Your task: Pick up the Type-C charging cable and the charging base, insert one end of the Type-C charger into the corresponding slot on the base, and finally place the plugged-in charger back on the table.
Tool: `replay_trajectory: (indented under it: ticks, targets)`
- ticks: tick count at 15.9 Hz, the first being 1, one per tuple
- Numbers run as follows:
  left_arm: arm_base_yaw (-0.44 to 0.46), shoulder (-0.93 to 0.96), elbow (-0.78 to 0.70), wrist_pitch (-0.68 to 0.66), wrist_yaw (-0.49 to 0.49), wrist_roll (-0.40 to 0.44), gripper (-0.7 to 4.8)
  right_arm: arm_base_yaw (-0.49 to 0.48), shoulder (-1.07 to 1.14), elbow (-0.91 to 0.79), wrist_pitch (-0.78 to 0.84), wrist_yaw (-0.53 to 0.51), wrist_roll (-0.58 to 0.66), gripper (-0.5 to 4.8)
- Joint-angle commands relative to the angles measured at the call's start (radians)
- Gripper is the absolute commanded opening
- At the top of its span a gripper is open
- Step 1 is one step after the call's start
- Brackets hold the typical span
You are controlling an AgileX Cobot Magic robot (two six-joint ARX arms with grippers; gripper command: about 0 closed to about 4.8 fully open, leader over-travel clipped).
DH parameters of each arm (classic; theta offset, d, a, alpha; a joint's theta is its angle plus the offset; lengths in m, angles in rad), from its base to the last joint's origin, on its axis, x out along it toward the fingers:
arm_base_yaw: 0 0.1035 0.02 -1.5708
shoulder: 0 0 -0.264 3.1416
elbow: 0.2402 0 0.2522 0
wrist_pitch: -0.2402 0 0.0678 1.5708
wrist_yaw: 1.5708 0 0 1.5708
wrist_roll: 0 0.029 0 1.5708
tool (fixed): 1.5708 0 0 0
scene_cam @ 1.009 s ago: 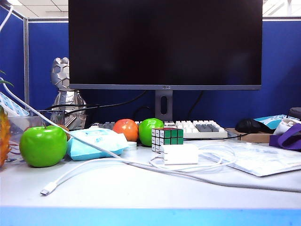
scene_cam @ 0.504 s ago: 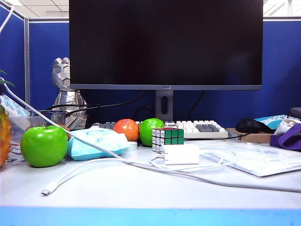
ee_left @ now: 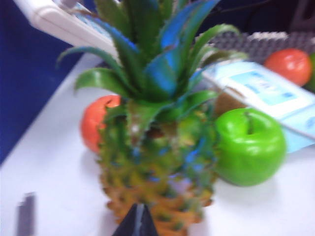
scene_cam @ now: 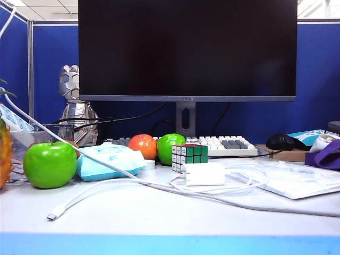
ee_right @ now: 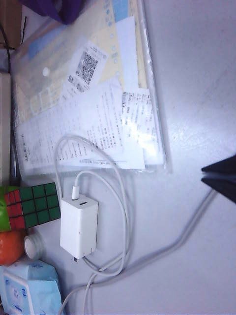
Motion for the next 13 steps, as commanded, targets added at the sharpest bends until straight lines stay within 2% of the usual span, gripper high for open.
replay_trajectory:
  ticks: [1,10,12,13]
  targets:
    - [0.0,-0.002,-0.001,-0.017,-0.055,0.006,-0.05,0.001,0.0,-0.004,-0.002,-0.009,0.004,-0.01]
    - [0.0,-0.002,-0.001,-0.016,-0.05,0.006,-0.05,-0.008,-0.045,-0.006,0.005,-0.001,0.003,-0.01]
    - [0.0,-0.002,-0.001,-0.016,-0.053,0.006,-0.05,-0.064,-0.087,-0.011,0.023,0.047,-0.003,-0.01]
    - [0.0,-0.002,-0.001,-0.016,-0.051,0.006,-0.05,-0.126,-0.106,-0.015,0.045,0.055,-0.067,-0.01]
